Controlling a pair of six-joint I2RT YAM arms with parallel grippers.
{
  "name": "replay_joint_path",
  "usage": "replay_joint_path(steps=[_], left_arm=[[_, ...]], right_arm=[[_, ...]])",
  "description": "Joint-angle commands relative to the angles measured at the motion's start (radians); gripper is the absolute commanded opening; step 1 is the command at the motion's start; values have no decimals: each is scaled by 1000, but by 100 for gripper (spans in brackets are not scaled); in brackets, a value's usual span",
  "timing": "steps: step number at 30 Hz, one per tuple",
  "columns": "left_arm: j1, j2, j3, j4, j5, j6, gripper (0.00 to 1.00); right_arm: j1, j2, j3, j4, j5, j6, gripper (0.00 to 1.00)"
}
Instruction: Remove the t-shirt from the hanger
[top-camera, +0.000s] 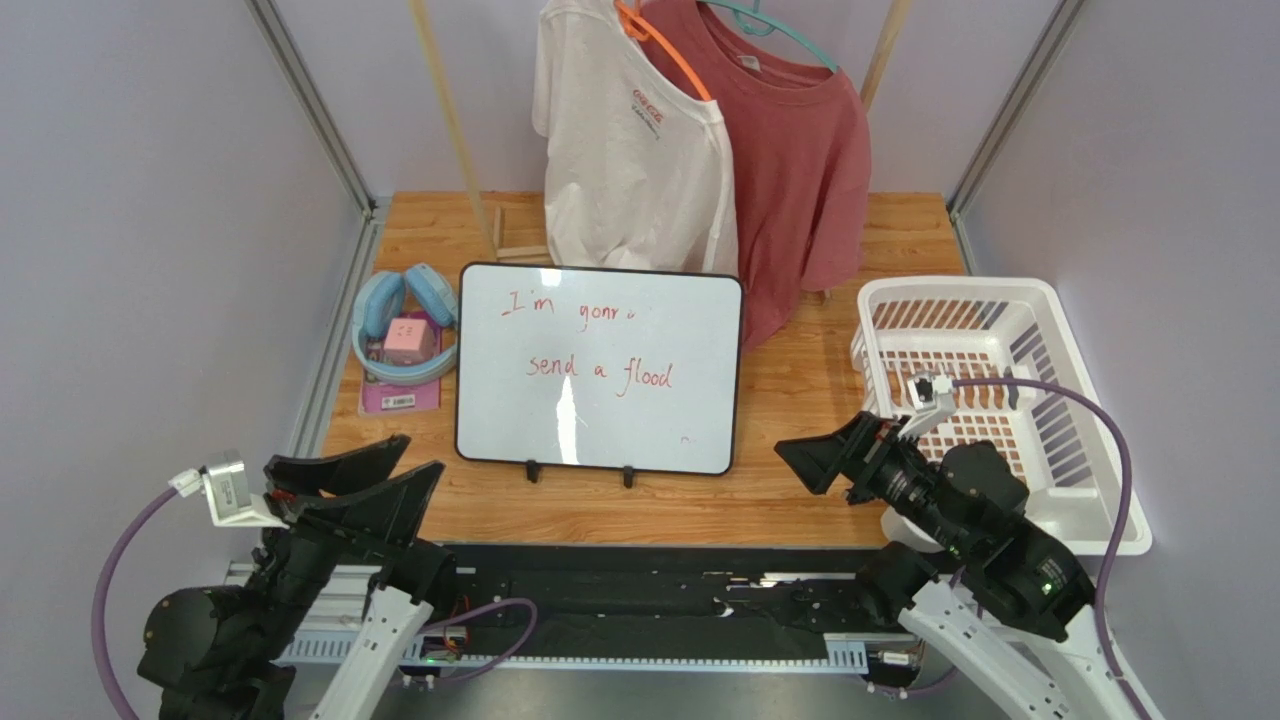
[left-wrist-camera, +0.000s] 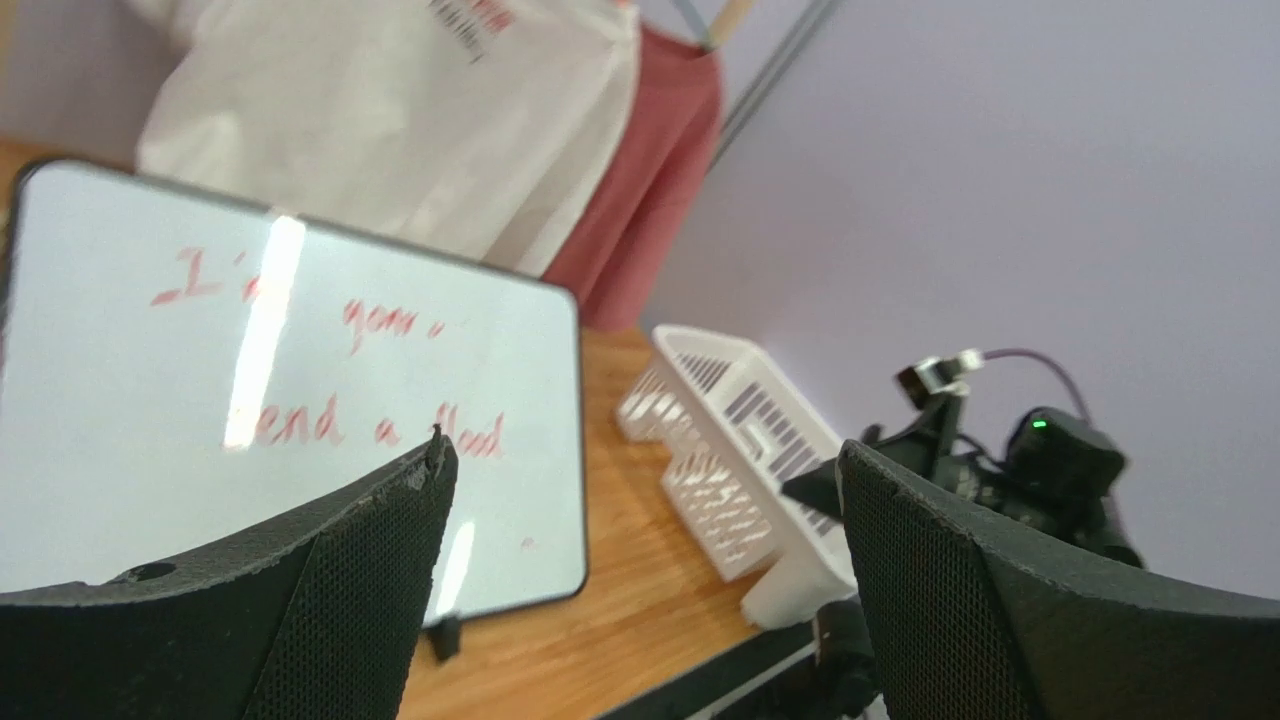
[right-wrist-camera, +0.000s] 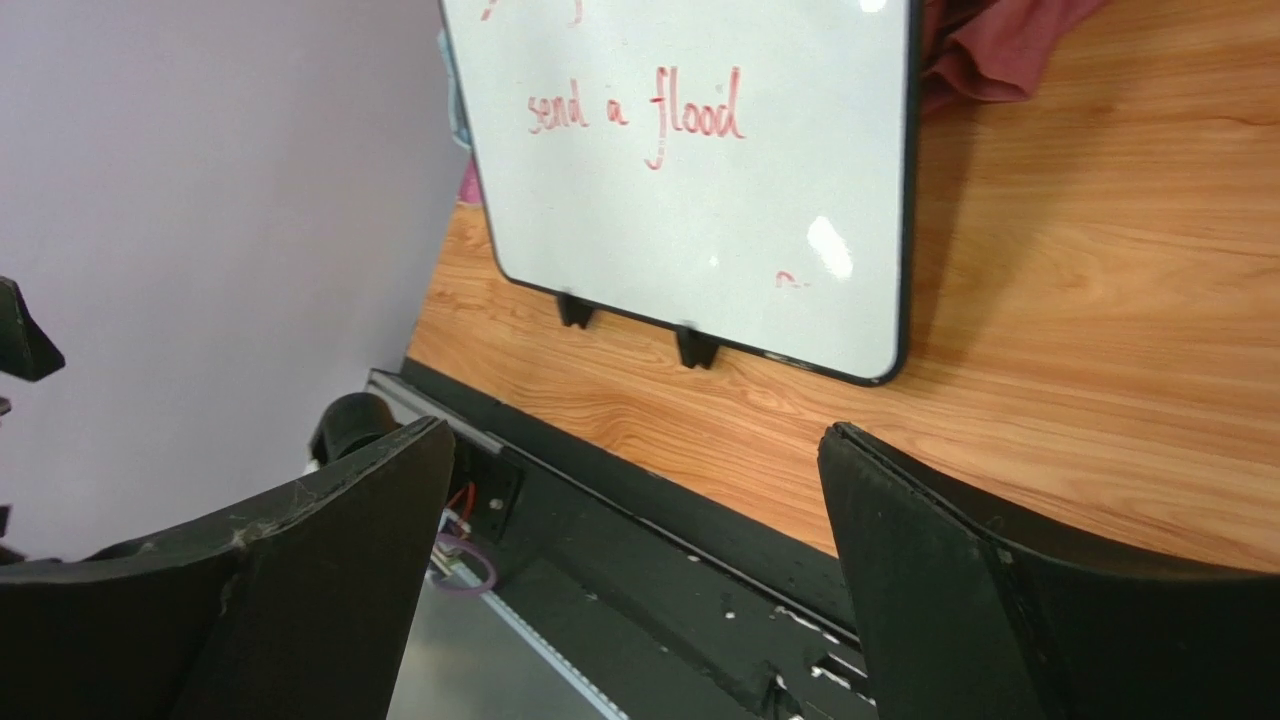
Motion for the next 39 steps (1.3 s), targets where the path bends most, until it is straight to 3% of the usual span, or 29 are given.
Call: replay_joint_path(steps=[1,10,14,17,24,27,31,34,35,38,39], left_arm=[[1,-16,41,-377,-136,16,99],[1,-22,4,-284,7,38,99],[1,105,59,-354,54,111,99],[1,174,58,-361,105,155,99],[1,305,1,-168,244,159,97],[1,371,-25,-91,312,150,96],[1,446,-31,-35,358,144,95],[1,466,-36,-5,380,123,95],[1,467,-40,4,395,119,94],[1,464,-48,26,389,92,93],[1,461,-51,30,386,83,93]], right_arm=[[5,19,83,-123,117,-79,100],[5,222,217,-111,202,-231,100],[5,354,310,-90,364,-281,100],[5,488,434,-59,436,-341,100],[-11,868,844,-45,657,-545,100],[-64,1017,1011,19,543,-614,100],[-194,1207,1203,100,232,-647,100],[-259,1339,1324,165,96,-671,100],[-270,1367,1347,203,-23,-680,98],[-284,1465,1390,300,-142,-748,88],[-282,1485,1407,318,-162,-760,79]])
